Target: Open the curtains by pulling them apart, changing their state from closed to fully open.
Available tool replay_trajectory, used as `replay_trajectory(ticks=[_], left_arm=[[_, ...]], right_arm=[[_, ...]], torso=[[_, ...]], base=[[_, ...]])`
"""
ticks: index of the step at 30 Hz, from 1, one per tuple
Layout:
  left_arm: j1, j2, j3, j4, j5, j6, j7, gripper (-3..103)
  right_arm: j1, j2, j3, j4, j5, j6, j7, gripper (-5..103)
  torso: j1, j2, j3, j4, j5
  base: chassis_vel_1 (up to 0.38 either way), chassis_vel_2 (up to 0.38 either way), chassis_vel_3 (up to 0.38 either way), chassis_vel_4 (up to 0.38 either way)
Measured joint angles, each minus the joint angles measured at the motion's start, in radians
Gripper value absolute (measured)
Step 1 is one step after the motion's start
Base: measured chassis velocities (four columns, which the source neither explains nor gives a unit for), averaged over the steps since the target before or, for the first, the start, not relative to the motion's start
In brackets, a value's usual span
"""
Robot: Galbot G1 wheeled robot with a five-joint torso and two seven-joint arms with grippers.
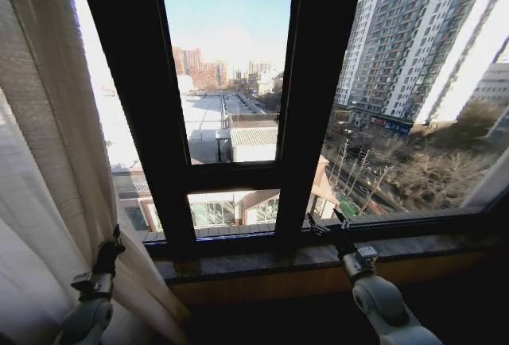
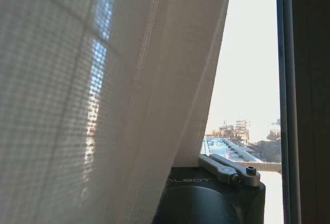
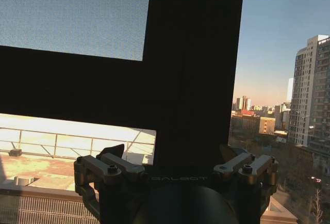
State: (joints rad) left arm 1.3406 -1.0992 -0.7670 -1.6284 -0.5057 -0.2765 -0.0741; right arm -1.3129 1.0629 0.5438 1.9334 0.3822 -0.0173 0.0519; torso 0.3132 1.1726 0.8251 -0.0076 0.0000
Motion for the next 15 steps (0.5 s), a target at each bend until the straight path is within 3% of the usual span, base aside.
replay_trajectory(ticks=[15], left_arm=[[0.018,-0.013,-0.010,-0.018,0.000,-0.008,0.000,0]], right_arm=[[0.000,0.000,0.000,0.000,0.000,0.000,0.000,100]], torso=[[0.000,0.000,0.000,-0.0002,-0.0001]], base=[[0.404,0.302,-0.421,-0.303]])
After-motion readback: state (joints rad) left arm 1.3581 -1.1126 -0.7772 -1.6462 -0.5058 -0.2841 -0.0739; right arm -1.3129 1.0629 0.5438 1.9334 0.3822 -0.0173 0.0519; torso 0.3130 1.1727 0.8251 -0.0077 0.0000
